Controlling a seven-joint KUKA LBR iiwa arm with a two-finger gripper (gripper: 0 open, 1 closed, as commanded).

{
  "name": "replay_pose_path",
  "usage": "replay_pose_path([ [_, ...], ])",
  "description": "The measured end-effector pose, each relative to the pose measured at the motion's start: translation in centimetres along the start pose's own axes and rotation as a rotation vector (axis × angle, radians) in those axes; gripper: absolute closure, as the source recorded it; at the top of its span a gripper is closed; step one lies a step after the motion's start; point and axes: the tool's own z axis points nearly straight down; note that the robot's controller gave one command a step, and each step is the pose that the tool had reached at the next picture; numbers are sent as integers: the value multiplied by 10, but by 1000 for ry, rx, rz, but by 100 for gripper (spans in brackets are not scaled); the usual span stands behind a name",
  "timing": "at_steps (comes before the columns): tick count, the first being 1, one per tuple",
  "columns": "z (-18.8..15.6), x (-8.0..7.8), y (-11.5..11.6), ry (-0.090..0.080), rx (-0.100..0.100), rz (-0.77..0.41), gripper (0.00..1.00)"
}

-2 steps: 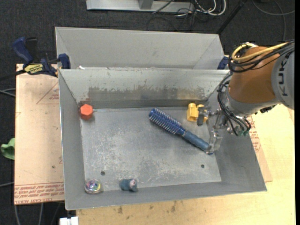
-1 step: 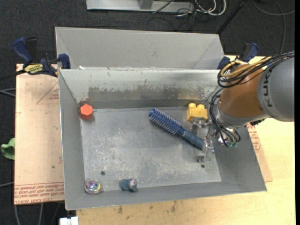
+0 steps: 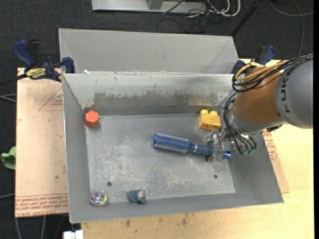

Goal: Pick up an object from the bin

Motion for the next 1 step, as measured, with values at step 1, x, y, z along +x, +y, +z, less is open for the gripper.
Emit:
replay_pose_path([
  [1,-175,61,-37,-7,4,18,100],
])
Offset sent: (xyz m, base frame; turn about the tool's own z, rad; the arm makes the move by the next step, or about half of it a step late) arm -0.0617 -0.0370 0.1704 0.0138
